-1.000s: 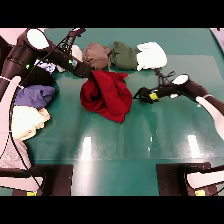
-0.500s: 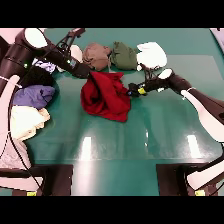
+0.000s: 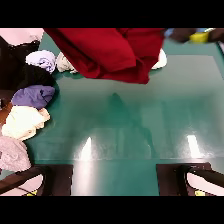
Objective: Fold the shirts.
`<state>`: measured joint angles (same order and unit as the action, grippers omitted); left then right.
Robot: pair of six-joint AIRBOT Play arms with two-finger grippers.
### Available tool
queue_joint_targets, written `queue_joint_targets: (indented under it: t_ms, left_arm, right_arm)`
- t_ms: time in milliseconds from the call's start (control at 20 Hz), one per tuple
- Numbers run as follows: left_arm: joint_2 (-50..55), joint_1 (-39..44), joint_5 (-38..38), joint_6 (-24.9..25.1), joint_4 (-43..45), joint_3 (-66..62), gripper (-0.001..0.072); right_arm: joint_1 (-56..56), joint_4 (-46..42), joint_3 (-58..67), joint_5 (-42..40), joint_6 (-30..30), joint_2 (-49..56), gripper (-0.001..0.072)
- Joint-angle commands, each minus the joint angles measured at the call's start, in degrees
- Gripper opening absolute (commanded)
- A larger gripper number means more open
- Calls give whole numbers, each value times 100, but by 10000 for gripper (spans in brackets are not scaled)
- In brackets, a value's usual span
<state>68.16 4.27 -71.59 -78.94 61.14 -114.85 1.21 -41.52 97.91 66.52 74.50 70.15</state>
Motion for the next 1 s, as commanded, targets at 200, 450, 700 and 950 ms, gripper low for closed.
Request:
queue_joint_targets:
  t_ms: [200,450,700,950]
  left_arm:
    - [-1132,-140,-555,-13,603,-61,23]
    - [-1132,-140,-684,-17,459,1867,23]
    - [-1132,-140,354,168,221,4850,23]
    - [-1132,-142,1738,190,485,5895,484]
  right_arm:
    - [-686,-2590,538,1029,1316,-1832,18]
    - [-761,-2551,-994,1220,1596,-2339,18]
    - [-98,-2610,-2522,675,1589,-1963,18]
    - [46,-2603,-3136,308,1580,-1300,18]
